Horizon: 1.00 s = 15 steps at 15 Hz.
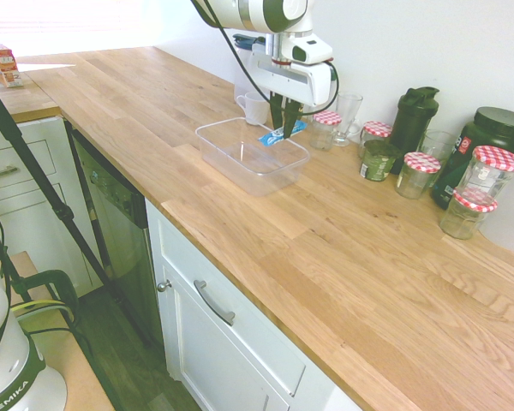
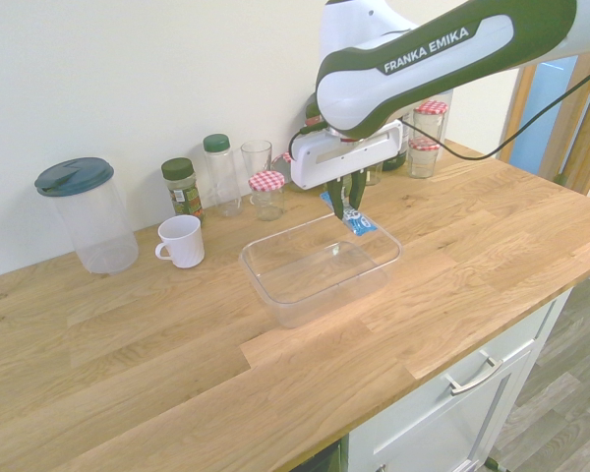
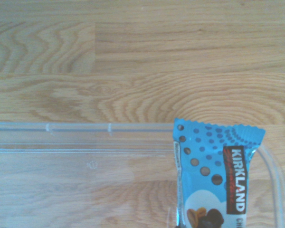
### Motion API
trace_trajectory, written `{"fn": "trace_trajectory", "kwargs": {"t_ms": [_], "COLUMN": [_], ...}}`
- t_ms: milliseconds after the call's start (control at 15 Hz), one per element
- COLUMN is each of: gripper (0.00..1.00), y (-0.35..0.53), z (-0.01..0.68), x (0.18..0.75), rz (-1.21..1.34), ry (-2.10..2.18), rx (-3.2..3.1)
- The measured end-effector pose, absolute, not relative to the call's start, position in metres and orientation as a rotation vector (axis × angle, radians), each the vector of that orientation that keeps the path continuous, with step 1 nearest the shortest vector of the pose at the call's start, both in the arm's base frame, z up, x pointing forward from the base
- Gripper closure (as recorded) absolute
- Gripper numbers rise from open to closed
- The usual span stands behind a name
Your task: Put the protein bar into the container
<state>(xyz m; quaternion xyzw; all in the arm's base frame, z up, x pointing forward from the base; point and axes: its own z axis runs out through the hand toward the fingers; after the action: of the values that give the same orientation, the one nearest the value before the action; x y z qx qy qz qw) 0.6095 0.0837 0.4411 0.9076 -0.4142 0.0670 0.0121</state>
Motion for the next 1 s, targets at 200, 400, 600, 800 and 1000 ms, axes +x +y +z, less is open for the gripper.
{"fn": "trace_trajectory", "kwargs": {"t_ms": [200,400,600,800,1000], "gripper": [1.0,1.0,1.0,1.0,1.0], "y": [0.095,0.103,0.11,0.115,0.114], "z": [0.431,0.418,0.406,0.399,0.389], "x": [0.61,0.612,0.613,0.61,0.606], "rz": [0.201,0.195,0.19,0.191,0.189], "ry": [-1.28,-1.273,-1.264,-1.259,-1.258], "rx": [2.823,2.813,2.805,2.803,2.799]}}
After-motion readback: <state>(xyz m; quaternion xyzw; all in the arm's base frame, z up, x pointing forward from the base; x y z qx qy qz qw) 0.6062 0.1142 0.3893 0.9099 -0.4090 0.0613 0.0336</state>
